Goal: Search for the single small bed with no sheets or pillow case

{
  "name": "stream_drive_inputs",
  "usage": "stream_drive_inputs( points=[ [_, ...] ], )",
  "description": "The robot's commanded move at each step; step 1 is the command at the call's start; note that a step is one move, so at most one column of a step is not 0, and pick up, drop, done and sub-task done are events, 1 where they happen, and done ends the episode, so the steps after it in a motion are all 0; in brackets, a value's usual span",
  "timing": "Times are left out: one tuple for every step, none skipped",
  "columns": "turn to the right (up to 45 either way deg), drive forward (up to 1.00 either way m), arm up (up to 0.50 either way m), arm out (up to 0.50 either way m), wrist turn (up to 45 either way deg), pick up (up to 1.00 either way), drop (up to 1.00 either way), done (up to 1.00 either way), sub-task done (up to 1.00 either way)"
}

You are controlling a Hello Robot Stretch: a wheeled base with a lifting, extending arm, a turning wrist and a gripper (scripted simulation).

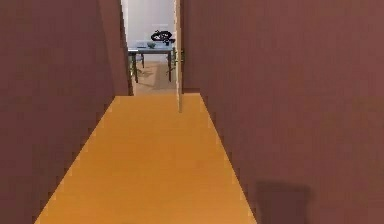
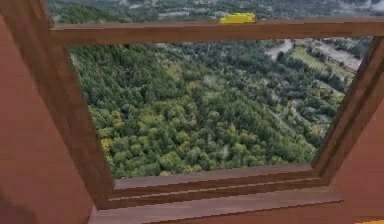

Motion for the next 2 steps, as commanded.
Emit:
stream_drive_inputs(
  points=[
    [-6.0, 0.00, 0.00, 0.00, 0.0, 0.00, 0.00, 0.00, 0.00],
    [0.0, 0.45, 0.00, 0.00, 0.0, 0.00, 0.00, 0.00, 0.00]
  ],
)
